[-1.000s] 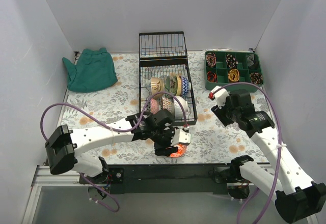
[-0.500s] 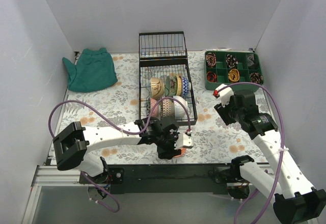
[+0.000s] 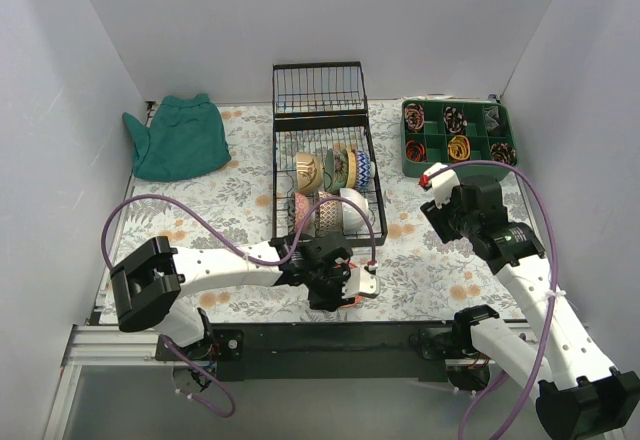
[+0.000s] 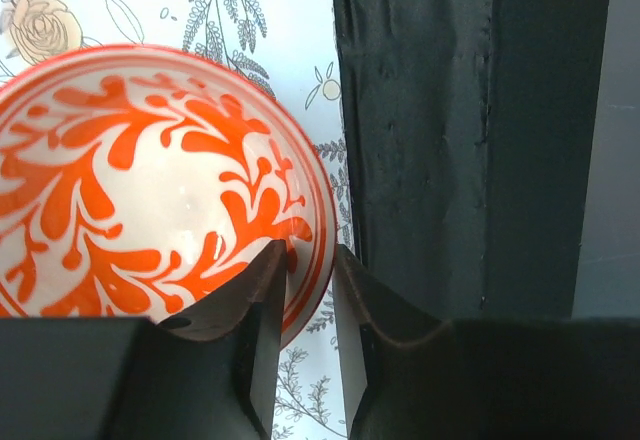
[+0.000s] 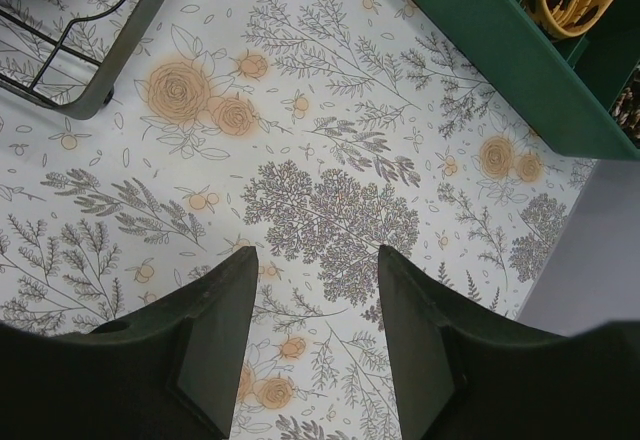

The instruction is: Load the bowls into the dish rack

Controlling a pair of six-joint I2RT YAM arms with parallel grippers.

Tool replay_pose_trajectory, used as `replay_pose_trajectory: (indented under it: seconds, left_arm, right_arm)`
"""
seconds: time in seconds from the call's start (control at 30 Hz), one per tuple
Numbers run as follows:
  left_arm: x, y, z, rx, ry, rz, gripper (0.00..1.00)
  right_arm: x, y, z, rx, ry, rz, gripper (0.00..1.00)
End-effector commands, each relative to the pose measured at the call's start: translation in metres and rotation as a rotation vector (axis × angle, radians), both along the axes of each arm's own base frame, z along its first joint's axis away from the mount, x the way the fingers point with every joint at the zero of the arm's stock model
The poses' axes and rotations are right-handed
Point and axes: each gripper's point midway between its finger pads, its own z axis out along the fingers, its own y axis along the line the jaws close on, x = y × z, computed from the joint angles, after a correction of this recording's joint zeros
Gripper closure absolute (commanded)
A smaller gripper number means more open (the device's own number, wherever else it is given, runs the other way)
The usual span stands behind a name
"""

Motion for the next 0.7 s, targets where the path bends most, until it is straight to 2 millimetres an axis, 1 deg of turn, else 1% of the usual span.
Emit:
replay_pose_trajectory:
  seconds: [0.0, 0.03, 0.1, 0.17, 0.2, 0.27, 0.3, 0.37, 0.4, 0.43, 0.47, 0.5, 0.53, 0.57, 0.6, 0.67]
  left_arm:
    - [0.003, 0.006, 0.0, -0.023, -0.05, -0.021, 0.78]
    - [0.005, 0.006, -0.002, -0.023, -0.061, -0.015, 0.79]
    - [0.008, 0.007, -0.004, -0.025, -0.083, -0.006, 0.84]
    - [0.01, 0.005, -0.002, -0.033, -0.093, -0.007, 0.92]
    - [0.01, 0.003, 0.001, -0.036, -0.092, -0.01, 1.0]
    - [0.006, 0.004, 0.008, -0.039, -0.076, -0.031, 1.0]
    - [-0.001, 0.009, 0.014, -0.031, -0.052, -0.06, 1.0]
    - [-0.007, 0.007, 0.033, -0.057, -0.031, -0.086, 1.0]
    - [-0.017, 0.021, 0.042, -0.039, -0.011, -0.147, 1.0]
    - [-0.024, 0.019, 0.058, -0.073, 0.013, -0.171, 1.0]
    - [-0.028, 0.021, 0.07, -0.092, 0.022, -0.174, 1.0]
    - [-0.034, 0.031, 0.078, -0.074, 0.046, -0.172, 1.0]
    - [-0.04, 0.034, 0.095, -0.112, 0.052, -0.207, 1.0]
    - [-0.042, 0.033, 0.112, -0.14, 0.044, -0.225, 1.0]
    - [-0.045, 0.043, 0.117, -0.121, 0.059, -0.223, 1.0]
    - [-0.043, 0.047, 0.139, -0.163, 0.032, -0.204, 1.0]
  right_arm:
    - [0.011, 0.004, 0.007, 0.022, -0.056, 0.003, 0.4]
    - [0.012, 0.004, 0.007, 0.023, -0.062, 0.002, 0.4]
    - [0.012, 0.004, 0.008, 0.025, -0.065, 0.002, 0.4]
    - [0.012, 0.003, 0.008, 0.027, -0.067, -0.001, 0.41]
    - [0.013, 0.002, 0.008, 0.026, -0.068, -0.003, 0.4]
    - [0.012, 0.002, 0.008, 0.025, -0.066, -0.003, 0.41]
    - [0.012, 0.003, 0.008, 0.025, -0.068, 0.0, 0.4]
    - [0.012, 0.003, 0.007, 0.024, -0.065, 0.005, 0.4]
    - [0.012, 0.004, 0.006, 0.022, -0.061, 0.009, 0.41]
    - [0.012, 0.004, 0.005, 0.023, -0.059, 0.013, 0.41]
    - [0.013, 0.005, 0.004, 0.022, -0.056, 0.015, 0.41]
    - [0.013, 0.005, 0.003, 0.021, -0.05, 0.016, 0.41]
    - [0.013, 0.006, 0.001, 0.021, -0.044, 0.018, 0.41]
    - [0.013, 0.005, 0.0, 0.019, -0.038, 0.017, 0.41]
    - [0.013, 0.006, -0.001, 0.017, -0.032, 0.018, 0.41]
    - [0.013, 0.006, -0.005, 0.012, -0.013, 0.018, 0.41]
